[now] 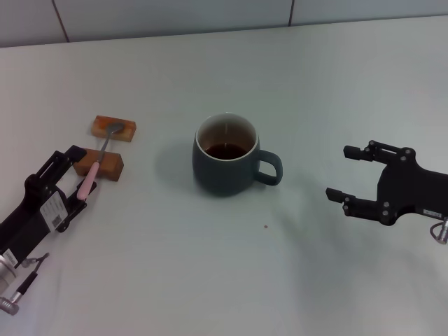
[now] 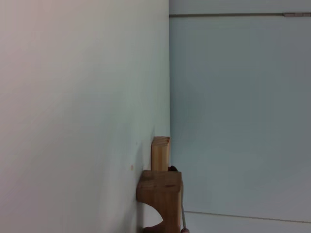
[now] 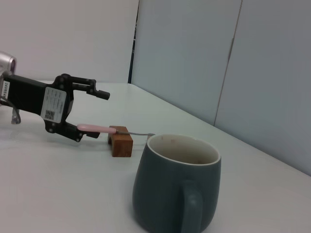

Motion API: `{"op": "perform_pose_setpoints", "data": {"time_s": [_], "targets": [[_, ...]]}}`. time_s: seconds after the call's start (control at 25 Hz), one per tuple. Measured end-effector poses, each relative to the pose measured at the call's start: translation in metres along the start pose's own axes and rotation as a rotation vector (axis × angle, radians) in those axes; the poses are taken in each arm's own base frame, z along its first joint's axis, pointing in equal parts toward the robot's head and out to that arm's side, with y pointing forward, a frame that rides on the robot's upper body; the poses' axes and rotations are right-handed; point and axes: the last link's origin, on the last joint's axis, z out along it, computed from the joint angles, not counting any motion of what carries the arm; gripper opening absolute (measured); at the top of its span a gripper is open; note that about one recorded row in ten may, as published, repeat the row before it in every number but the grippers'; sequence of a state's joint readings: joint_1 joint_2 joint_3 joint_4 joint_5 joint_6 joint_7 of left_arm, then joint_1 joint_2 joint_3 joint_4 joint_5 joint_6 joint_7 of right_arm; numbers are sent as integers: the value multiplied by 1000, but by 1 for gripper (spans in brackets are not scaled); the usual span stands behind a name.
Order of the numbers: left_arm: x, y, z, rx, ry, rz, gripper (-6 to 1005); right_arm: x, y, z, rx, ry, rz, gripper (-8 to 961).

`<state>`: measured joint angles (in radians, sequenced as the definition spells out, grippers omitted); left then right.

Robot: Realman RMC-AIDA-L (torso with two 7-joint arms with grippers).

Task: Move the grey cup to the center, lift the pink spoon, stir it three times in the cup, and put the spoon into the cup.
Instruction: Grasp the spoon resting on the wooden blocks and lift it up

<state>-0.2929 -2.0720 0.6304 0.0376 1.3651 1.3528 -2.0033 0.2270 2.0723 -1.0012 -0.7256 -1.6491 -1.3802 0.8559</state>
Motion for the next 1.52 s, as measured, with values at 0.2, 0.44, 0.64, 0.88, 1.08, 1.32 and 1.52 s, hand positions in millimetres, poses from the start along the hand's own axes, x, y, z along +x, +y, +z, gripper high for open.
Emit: {"op": "perform_pose_setpoints", "data": {"time_s": [0.2, 0.44, 0.64, 0.88, 1.08, 1.32, 1.52], "targets": [[-1, -3, 1, 14, 2, -11, 796, 0, 0, 0, 1, 0, 2, 752], [-1, -3, 3, 21, 4, -15, 796, 0, -1, -1, 1, 1, 2, 752], [-3, -3, 6, 19, -3, -19, 778, 0, -1, -1, 1, 1, 3, 752], [-4, -3, 8, 21, -6, -22, 723, 0, -1, -1, 2, 1, 3, 752], [-4, -3, 8, 25, -5, -25, 676, 0, -1, -1, 3, 1, 3, 752], [-6, -5, 7, 33, -4, -38, 665, 0, -1, -1, 4, 1, 3, 752], [-8, -7, 7, 40, -4, -46, 662, 0, -1, -1, 3, 1, 2, 752]]}}
